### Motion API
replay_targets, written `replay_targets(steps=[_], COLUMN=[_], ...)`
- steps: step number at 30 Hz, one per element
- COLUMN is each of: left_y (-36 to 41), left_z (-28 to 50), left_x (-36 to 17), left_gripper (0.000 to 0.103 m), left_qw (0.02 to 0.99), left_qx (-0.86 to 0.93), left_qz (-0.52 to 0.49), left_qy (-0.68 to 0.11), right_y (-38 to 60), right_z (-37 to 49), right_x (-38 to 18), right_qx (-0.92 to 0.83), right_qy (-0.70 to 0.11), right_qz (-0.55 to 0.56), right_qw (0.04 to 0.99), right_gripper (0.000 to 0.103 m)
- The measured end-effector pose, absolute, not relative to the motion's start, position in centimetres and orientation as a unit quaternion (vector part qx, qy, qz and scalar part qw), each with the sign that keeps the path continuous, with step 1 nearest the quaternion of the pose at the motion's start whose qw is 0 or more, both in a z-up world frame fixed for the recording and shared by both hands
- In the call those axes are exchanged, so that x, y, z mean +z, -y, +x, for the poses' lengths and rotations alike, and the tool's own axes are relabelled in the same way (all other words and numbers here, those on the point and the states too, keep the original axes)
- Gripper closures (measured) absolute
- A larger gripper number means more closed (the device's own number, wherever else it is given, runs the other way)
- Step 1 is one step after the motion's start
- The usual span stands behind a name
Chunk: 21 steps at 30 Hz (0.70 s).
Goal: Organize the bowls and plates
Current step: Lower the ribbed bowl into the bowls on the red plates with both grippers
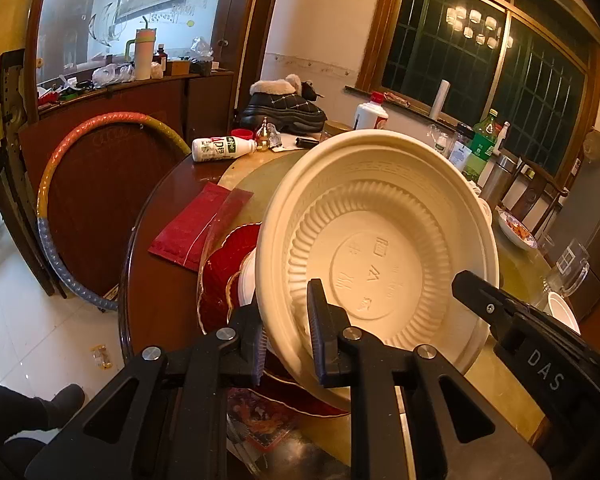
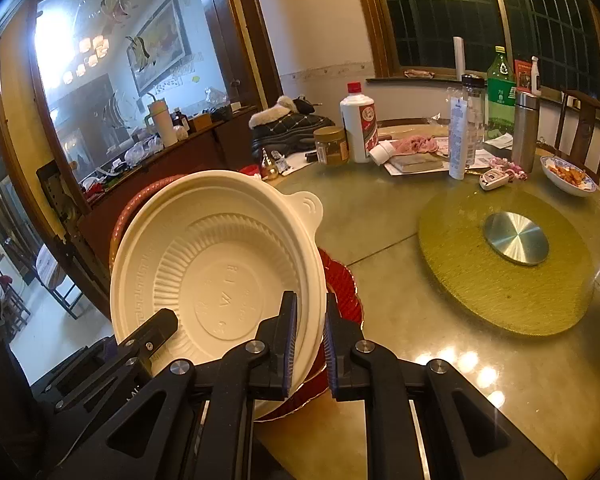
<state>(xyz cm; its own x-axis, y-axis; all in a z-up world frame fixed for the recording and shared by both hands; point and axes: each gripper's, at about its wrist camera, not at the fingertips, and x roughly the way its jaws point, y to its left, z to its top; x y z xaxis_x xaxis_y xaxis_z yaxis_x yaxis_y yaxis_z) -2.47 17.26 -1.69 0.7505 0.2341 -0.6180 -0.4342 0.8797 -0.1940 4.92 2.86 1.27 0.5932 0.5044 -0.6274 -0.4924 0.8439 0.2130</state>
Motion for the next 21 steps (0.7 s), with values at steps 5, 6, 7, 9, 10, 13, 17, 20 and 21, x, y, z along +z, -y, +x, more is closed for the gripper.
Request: replay_targets(steps=[5, 6, 7, 9, 10, 13, 17, 20, 21], left_y=[-17.6, -17.7, -17.9, -18.0, -18.1, -18.6, -19.4, -19.7, -19.8], left_z=[-2.2, -2.0, -1.9, -1.7, -1.6, -1.4, -0.5, -0.1, 0.0], left_x=[-2.0, -2.1, -2.2, -2.3, -2.5, -2.6, -2.5, -2.7, -2.7], left_gripper=[0.087, 0.087, 0.087, 0.087, 0.087, 0.087, 0.087, 0.087, 0.087], left_qw=[0.917, 0.916, 0.915, 0.913, 0.911, 0.909, 0.904, 0.902, 0.901], left_qx=[0.177, 0.175, 0.174, 0.174, 0.173, 0.173, 0.173, 0.174, 0.175], left_qz=[-0.165, -0.165, -0.167, -0.166, -0.167, -0.171, -0.176, -0.176, -0.176], left_qy=[-0.317, -0.322, -0.325, -0.331, -0.335, -0.339, -0.348, -0.354, -0.356], right_y=[-3.4, -3.4, -3.5, -3.9, -4.0, -4.2, -4.8, -5.3, -5.4], right_z=[5.4, 5.7, 5.9, 6.4, 6.6, 7.2, 8.2, 8.7, 8.8], right_x=[0.7, 0.6, 0.4, 0.1, 0.0, -0.4, -0.4, -0.4, -0.4], right_qx=[0.280, 0.280, 0.281, 0.282, 0.283, 0.288, 0.294, 0.296, 0.296], right_qy=[-0.369, -0.373, -0.377, -0.387, -0.392, -0.400, -0.410, -0.413, -0.415], right_qz=[0.006, 0.005, 0.003, -0.003, -0.003, 0.002, 0.009, 0.006, 0.005], right_qw=[0.886, 0.885, 0.883, 0.878, 0.875, 0.870, 0.863, 0.861, 0.860], right_gripper=[0.091, 0.091, 0.090, 0.090, 0.090, 0.090, 0.090, 0.090, 0.090])
